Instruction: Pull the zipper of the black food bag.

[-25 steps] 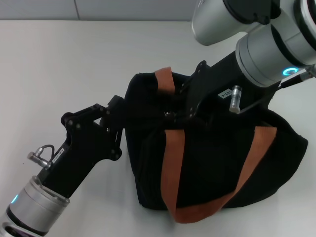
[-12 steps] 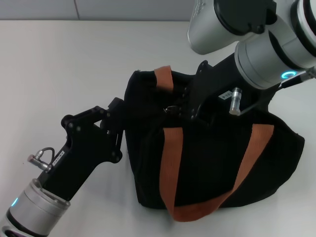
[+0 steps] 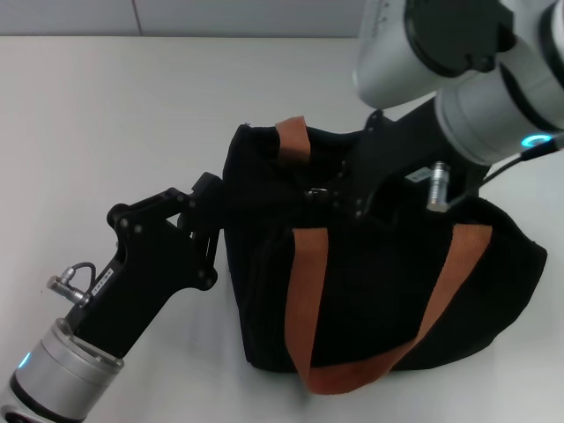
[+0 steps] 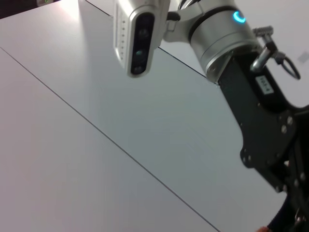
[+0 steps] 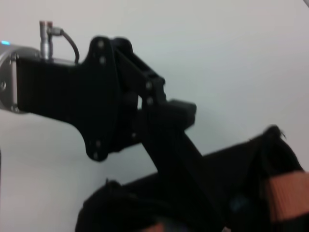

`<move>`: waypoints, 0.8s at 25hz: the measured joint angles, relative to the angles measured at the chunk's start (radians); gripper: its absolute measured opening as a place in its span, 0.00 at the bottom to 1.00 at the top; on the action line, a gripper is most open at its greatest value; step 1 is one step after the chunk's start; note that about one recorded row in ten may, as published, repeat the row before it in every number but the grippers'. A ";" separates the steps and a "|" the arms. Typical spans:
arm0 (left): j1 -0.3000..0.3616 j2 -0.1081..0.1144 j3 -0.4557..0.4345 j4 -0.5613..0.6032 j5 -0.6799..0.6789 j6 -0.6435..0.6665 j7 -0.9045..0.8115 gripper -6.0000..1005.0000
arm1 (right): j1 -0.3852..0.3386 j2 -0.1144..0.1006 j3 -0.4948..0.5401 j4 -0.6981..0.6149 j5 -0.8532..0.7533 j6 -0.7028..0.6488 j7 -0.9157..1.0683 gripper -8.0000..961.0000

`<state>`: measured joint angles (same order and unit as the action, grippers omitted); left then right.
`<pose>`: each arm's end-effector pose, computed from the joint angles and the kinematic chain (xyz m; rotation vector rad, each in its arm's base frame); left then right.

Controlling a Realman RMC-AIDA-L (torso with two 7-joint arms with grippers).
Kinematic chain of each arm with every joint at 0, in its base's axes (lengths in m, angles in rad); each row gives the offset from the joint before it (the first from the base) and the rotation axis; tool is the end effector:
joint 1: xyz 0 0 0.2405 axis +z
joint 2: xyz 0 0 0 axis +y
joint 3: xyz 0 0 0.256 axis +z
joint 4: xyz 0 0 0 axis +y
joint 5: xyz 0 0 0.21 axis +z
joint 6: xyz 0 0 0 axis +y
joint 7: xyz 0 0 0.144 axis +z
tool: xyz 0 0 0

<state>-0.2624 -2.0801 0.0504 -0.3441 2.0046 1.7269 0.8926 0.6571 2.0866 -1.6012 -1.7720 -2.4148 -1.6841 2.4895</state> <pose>-0.2566 0.1962 -0.0705 -1.6994 0.5963 -0.5574 0.0550 0.3054 -0.0066 -2.8871 0.1482 -0.3516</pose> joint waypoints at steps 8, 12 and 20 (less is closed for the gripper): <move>-0.001 0.000 -0.003 0.004 -0.001 0.001 -0.004 0.16 | -0.104 0.001 0.063 -0.101 -0.036 -0.065 -0.001 0.01; -0.003 0.000 -0.003 0.004 -0.001 0.001 -0.007 0.16 | -0.175 0.001 0.154 -0.160 -0.054 -0.106 -0.018 0.01; -0.001 0.000 -0.005 0.004 -0.004 -0.001 -0.007 0.16 | -0.257 0.003 0.320 -0.168 -0.049 -0.130 -0.078 0.01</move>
<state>-0.2630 -2.0805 0.0450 -0.3397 2.0007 1.7255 0.8852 0.4002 2.0897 -1.2808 -1.9405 -2.4642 -1.8138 2.4115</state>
